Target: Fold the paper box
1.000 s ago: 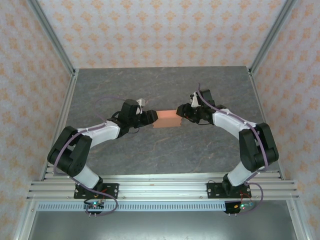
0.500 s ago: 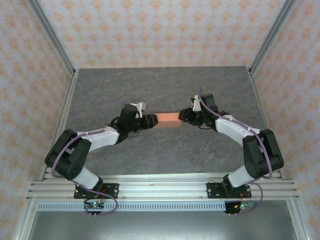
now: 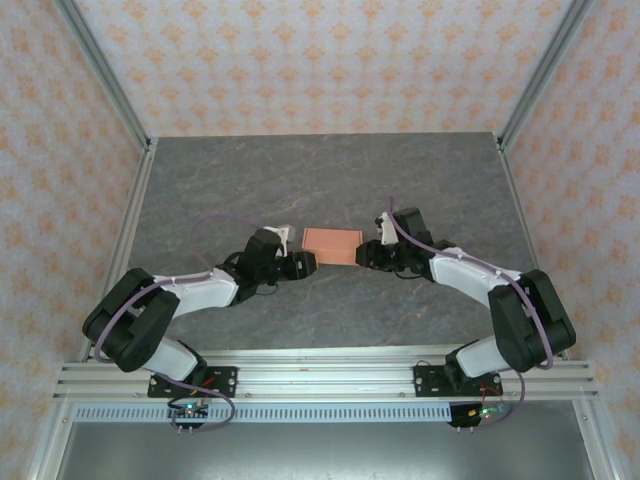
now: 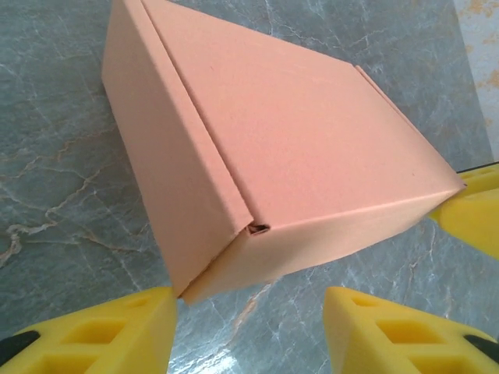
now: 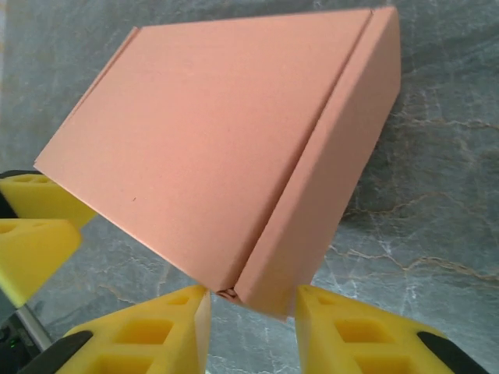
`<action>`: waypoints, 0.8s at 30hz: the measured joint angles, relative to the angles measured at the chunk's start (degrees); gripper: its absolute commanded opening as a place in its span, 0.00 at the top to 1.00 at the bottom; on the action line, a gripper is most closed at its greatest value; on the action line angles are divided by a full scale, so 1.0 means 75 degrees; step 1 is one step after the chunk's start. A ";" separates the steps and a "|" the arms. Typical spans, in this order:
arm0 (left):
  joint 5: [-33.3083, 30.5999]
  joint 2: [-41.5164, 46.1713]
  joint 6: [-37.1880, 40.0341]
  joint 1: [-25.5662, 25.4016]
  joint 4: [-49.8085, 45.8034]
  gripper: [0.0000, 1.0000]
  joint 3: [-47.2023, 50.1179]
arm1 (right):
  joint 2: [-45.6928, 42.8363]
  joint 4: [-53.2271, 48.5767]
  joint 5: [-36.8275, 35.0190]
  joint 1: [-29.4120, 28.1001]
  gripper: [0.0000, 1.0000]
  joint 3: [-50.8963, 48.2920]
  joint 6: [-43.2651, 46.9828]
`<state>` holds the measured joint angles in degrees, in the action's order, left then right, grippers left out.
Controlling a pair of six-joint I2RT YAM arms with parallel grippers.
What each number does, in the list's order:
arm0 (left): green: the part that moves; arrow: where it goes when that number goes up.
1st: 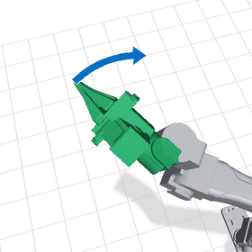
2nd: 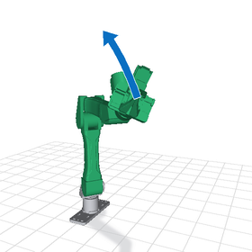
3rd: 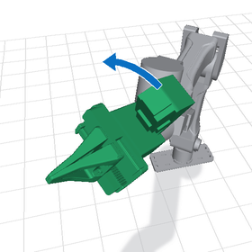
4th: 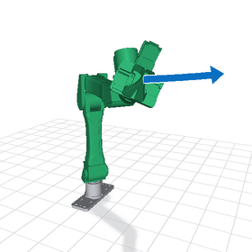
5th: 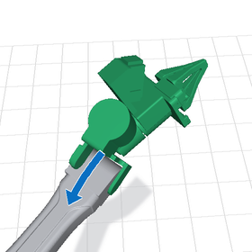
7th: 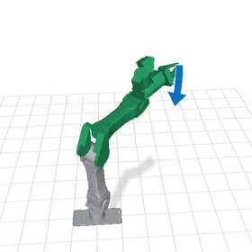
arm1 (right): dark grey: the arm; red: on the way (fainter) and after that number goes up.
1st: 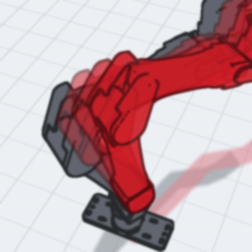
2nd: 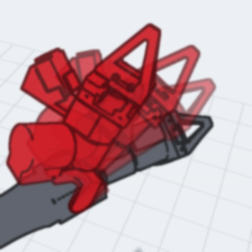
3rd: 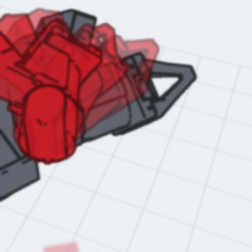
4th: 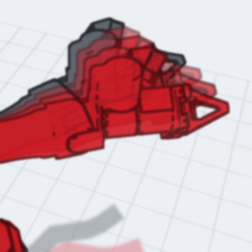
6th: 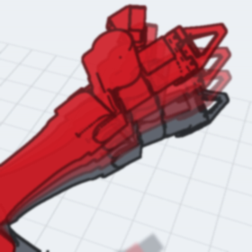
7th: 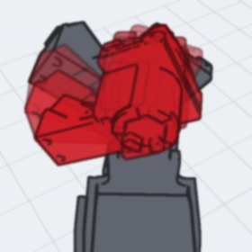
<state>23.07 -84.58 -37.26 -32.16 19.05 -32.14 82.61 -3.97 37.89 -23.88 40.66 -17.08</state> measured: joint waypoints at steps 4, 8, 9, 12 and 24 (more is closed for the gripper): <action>-0.0233 -0.0096 0.0163 0.0000 -0.0344 0.47 -0.0289 | 0.0326 0.0119 -0.0178 0.0000 0.67 0.0076 -0.0052; -0.0551 -0.0306 0.0274 0.0000 -0.0714 0.47 -0.0880 | 0.0726 0.0076 -0.0507 -0.0015 0.65 0.0539 -0.0087; -0.0606 -0.0344 0.0312 0.0000 -0.0793 0.46 -0.1003 | 0.0784 0.0070 -0.0583 -0.0015 0.64 0.0676 -0.0090; -0.0836 -0.0347 0.0391 0.0000 -0.0941 0.44 -0.1172 | 0.0775 0.0067 -0.0839 -0.0015 0.58 0.0930 -0.0108; -0.1052 -0.1198 0.0379 0.0009 -0.1489 0.44 -0.1795 | 0.1250 -0.0079 -0.1314 -0.0067 0.54 0.1186 -0.0376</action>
<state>15.18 -93.56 -34.41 -32.10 7.88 -45.60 91.98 -4.56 28.03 -24.38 49.56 -19.90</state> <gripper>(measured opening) 0.566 0.461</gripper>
